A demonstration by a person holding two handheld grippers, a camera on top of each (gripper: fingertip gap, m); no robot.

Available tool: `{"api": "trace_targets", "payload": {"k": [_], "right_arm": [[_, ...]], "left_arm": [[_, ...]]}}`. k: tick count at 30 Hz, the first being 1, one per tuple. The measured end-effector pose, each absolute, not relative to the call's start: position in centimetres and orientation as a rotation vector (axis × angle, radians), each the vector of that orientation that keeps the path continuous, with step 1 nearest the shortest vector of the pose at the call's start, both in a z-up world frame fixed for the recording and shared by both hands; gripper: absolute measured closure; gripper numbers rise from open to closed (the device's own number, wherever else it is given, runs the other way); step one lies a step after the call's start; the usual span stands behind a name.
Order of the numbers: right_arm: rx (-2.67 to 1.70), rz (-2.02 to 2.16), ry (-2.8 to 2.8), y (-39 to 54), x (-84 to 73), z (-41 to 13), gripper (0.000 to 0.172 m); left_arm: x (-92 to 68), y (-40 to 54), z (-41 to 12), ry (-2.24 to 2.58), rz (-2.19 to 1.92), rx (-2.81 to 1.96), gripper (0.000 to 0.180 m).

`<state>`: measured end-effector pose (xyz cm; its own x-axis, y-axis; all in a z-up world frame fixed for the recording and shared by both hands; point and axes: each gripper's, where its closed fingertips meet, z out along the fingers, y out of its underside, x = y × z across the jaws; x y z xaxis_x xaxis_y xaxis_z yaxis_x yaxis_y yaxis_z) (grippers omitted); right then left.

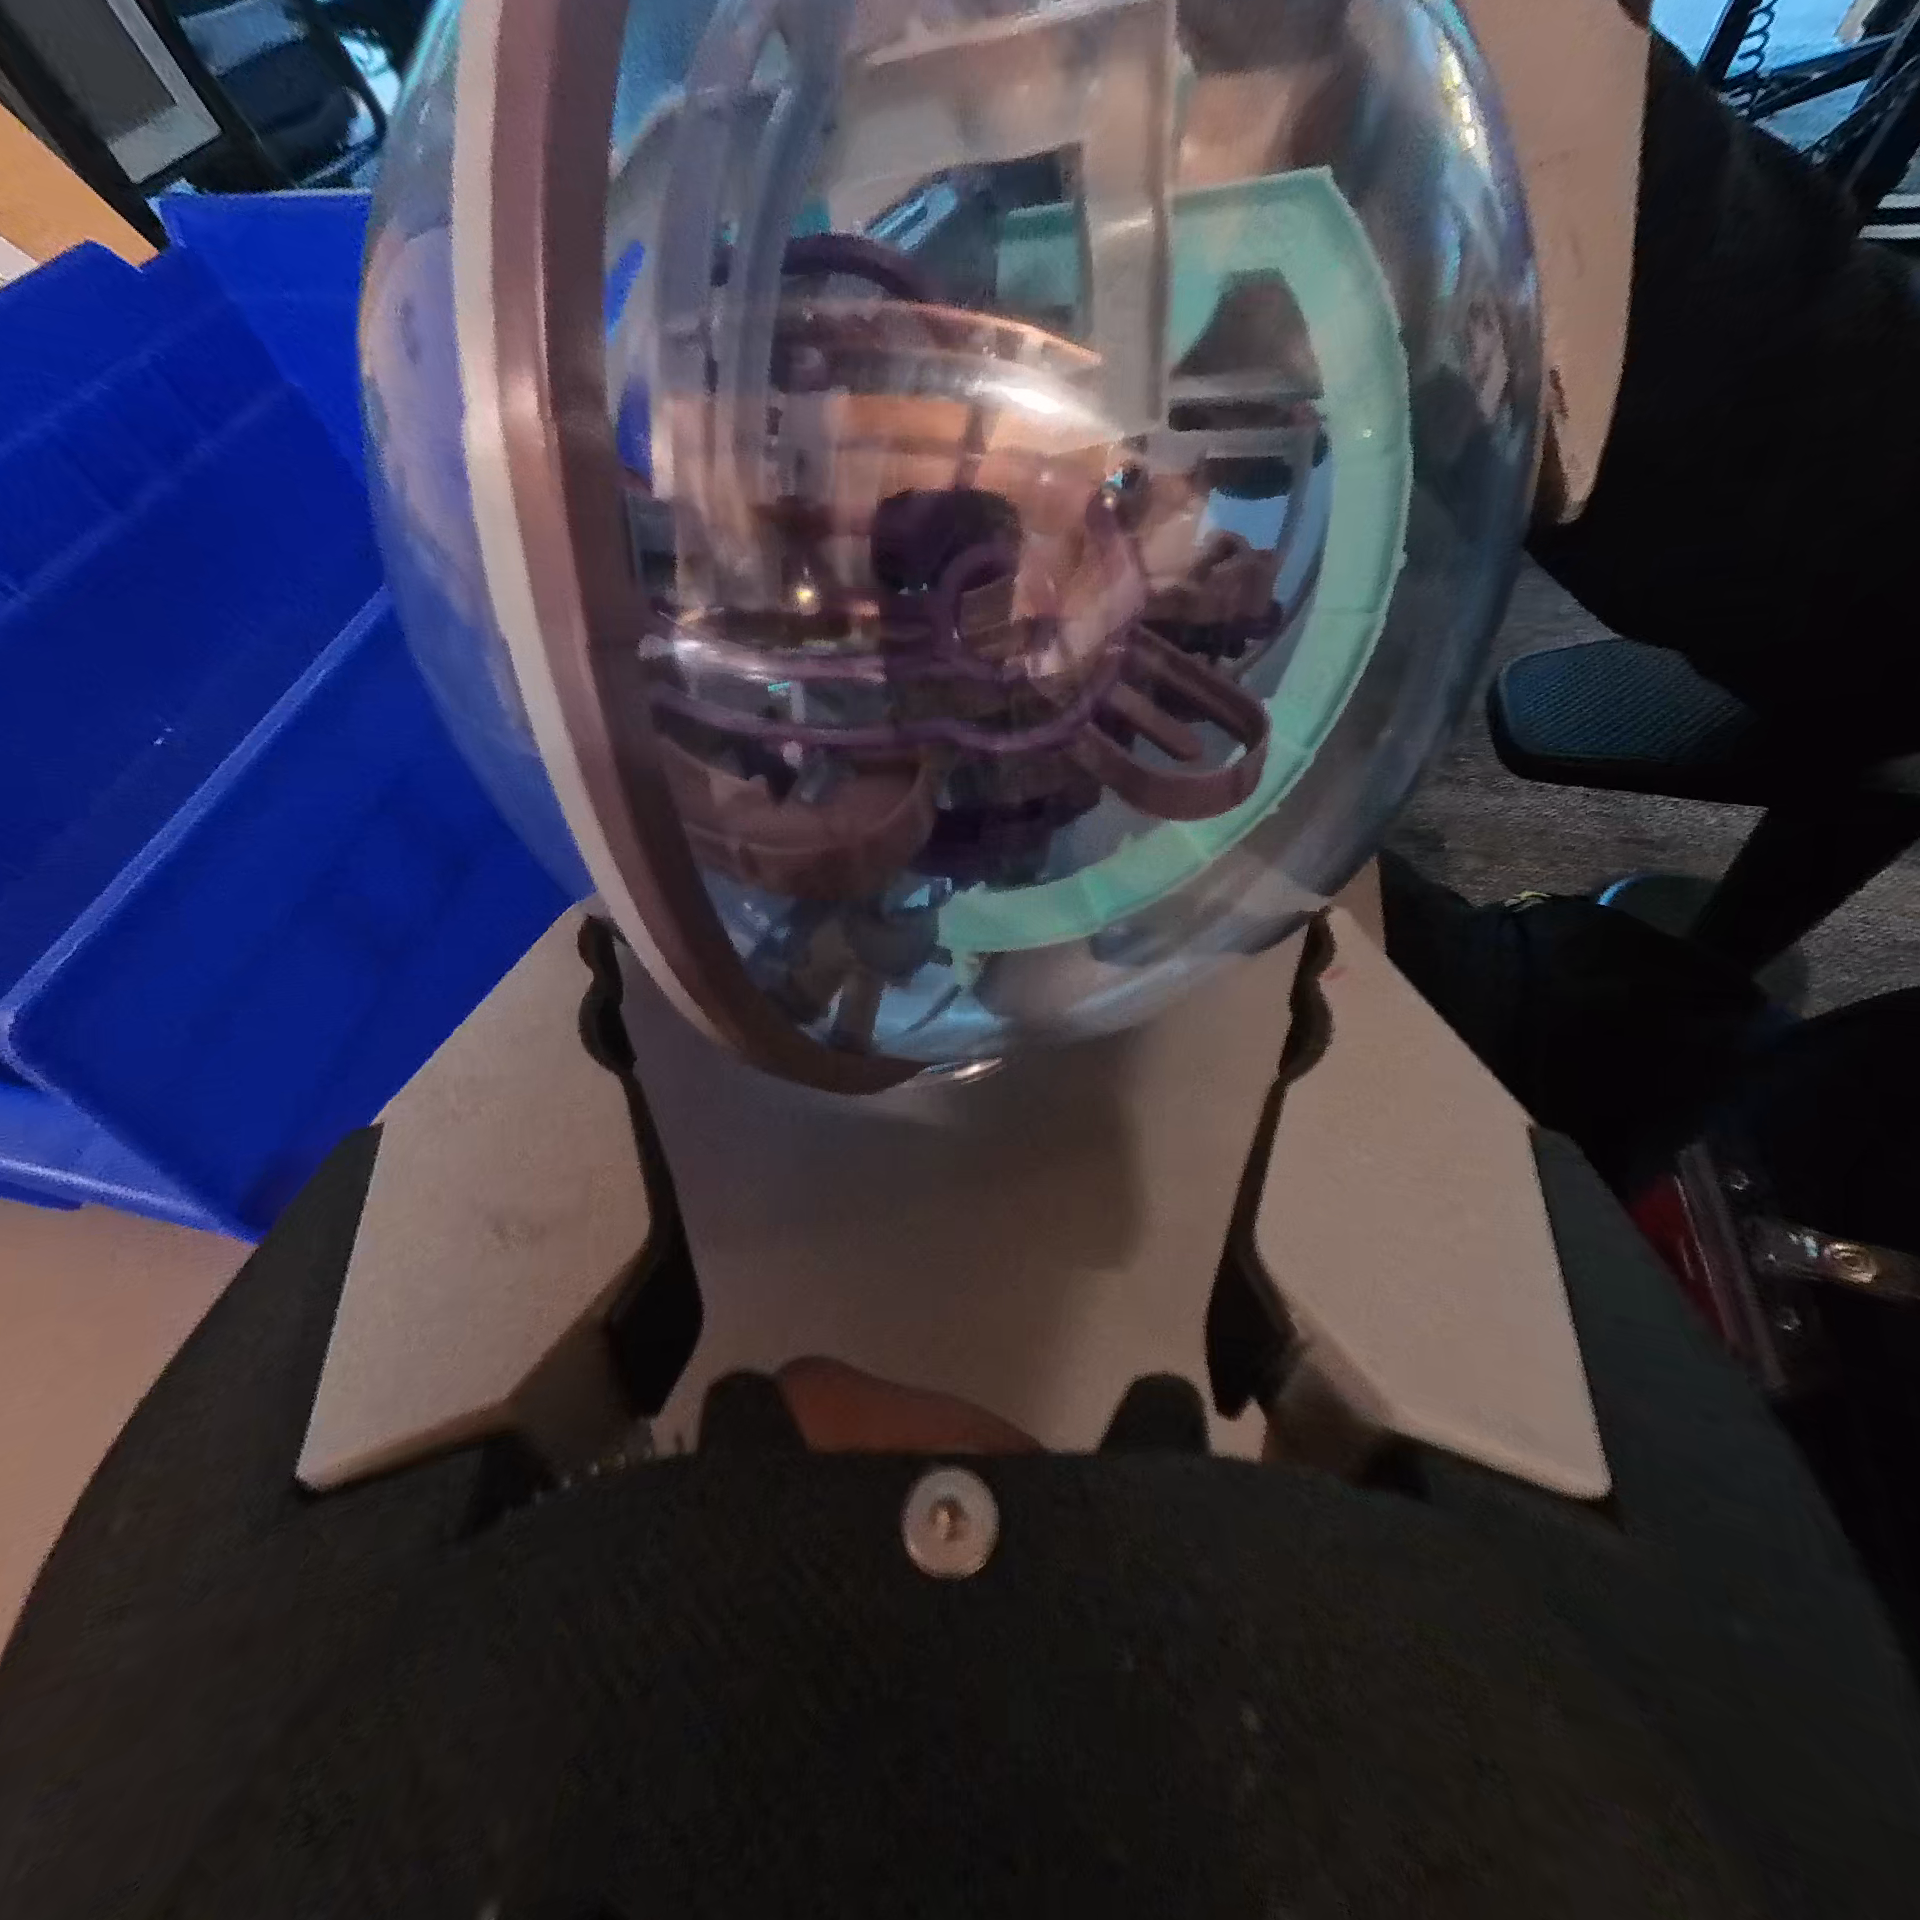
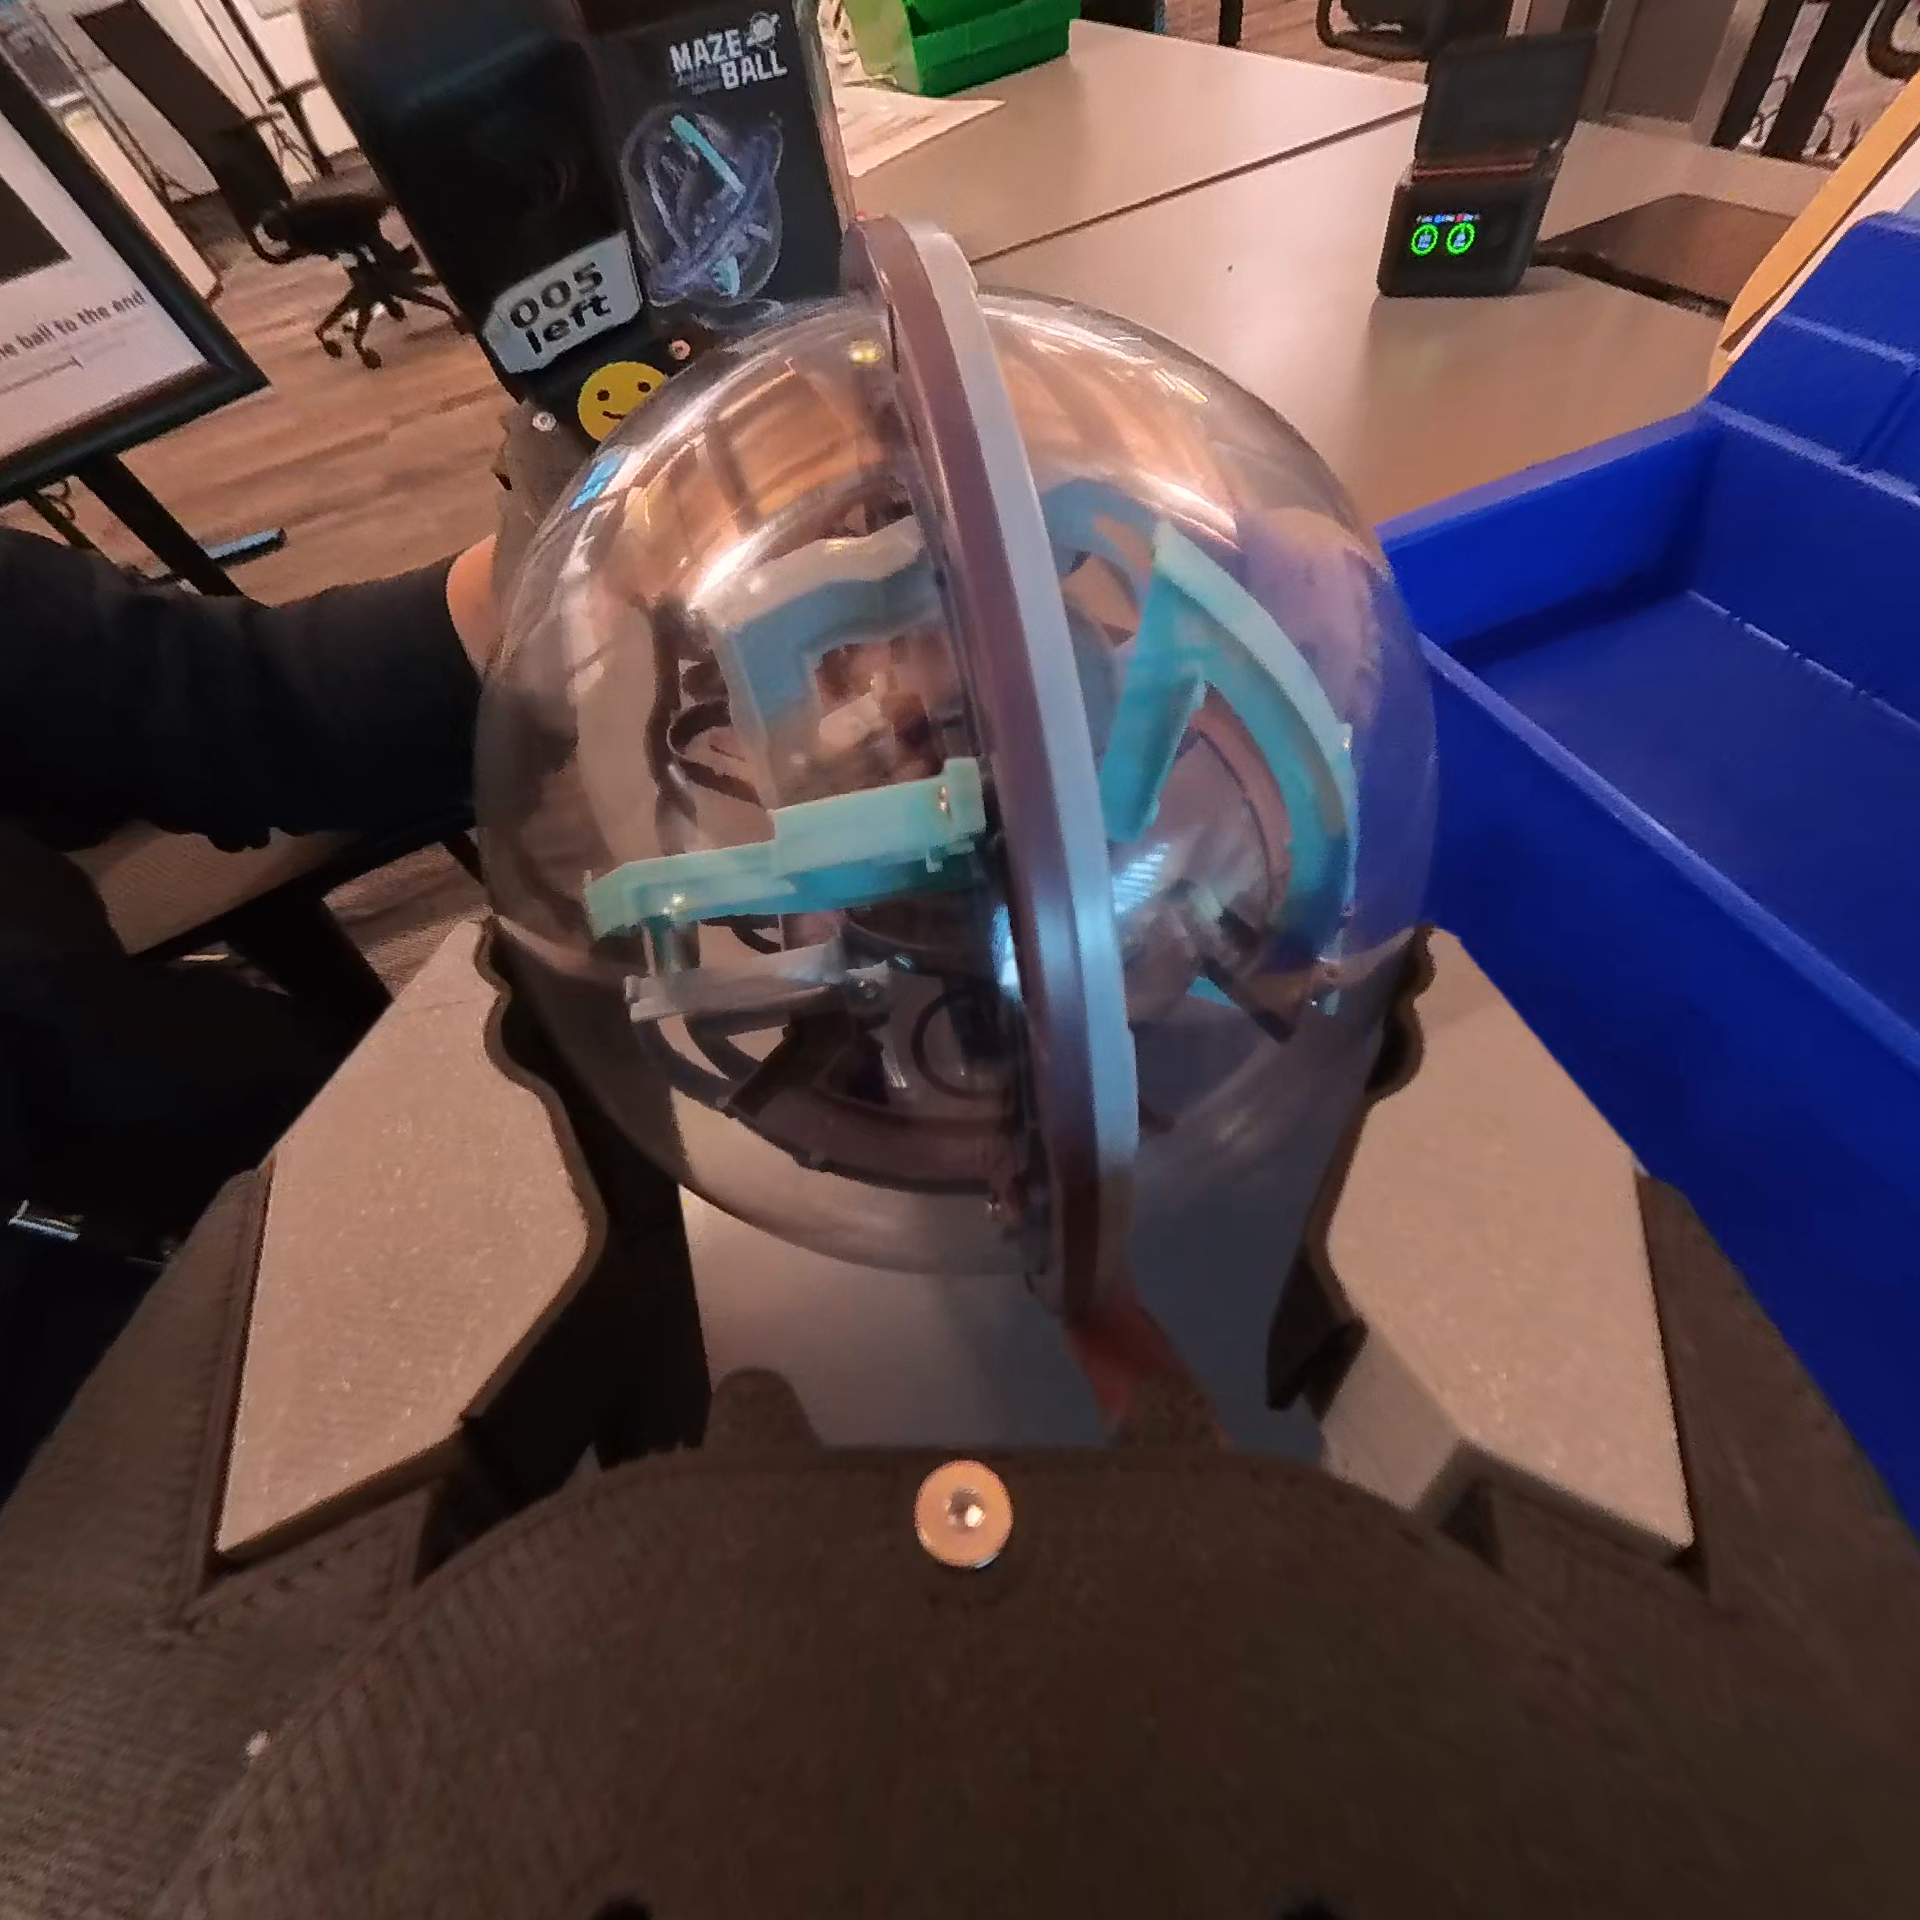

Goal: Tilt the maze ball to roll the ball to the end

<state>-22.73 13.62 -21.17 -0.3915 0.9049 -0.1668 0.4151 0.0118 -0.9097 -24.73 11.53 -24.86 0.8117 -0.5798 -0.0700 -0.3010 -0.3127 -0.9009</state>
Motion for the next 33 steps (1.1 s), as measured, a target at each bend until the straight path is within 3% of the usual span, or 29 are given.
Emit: {"api": "trace_targets", "payload": {"k": [8, 21, 33], "right_arm": [[-1.326, 1.362, -1.829, 13.4, -22.6, -21.0, 0.015], [-1.347, 1.699, -1.664, 12.6, -22.9, -17.5, 0.015], [-1.361, 1.645, -1.664, 12.6, -22.5, -17.0, 0.015]], "left_arm": [[-24.7, 11.4, -24.6, 0.678, -0.294, -1.914, 0.055], [-25.0, 10.7, -20.3, 0.634, -0.223, -1.790, 0.055], [-24.6, 10.8, -20.4, 0.639, -0.221, -1.790, 0.055]]}}
